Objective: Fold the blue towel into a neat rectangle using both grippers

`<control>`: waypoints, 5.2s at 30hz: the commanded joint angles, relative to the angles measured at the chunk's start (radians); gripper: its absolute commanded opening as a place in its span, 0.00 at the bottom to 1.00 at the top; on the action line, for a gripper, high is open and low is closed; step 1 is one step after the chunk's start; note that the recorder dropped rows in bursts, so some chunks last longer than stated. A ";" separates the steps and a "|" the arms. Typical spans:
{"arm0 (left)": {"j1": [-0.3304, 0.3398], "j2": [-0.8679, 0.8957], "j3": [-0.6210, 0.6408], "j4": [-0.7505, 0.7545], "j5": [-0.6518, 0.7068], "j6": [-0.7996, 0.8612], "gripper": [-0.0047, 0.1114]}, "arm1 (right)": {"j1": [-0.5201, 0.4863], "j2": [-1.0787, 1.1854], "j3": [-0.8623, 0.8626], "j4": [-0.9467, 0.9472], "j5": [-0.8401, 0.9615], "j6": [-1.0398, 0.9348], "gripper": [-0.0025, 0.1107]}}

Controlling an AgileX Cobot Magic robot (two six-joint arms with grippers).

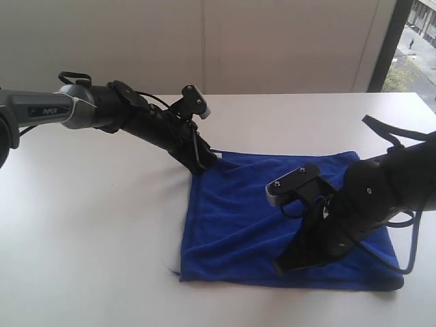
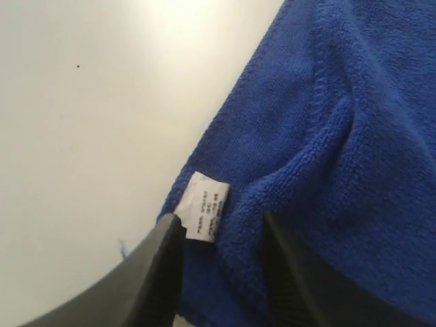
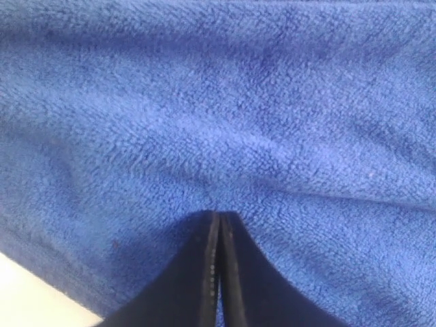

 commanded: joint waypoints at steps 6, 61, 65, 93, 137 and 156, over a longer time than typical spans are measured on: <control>-0.003 0.003 -0.004 -0.020 0.062 0.011 0.42 | 0.013 0.046 0.043 0.033 0.087 0.004 0.02; -0.003 -0.012 -0.006 -0.045 0.030 0.009 0.32 | 0.013 0.078 0.043 0.033 0.083 0.006 0.02; -0.003 -0.012 -0.006 -0.046 0.030 0.009 0.27 | 0.013 0.078 0.043 0.033 0.083 0.006 0.02; -0.003 0.039 -0.006 -0.136 0.061 0.061 0.18 | 0.013 0.077 0.043 0.033 0.090 0.006 0.02; -0.003 0.027 -0.006 -0.088 -0.121 0.064 0.44 | 0.013 0.077 0.043 0.033 0.109 0.006 0.02; -0.003 -0.092 -0.004 0.179 0.101 -0.181 0.44 | 0.011 -0.168 -0.005 -0.201 0.188 0.208 0.02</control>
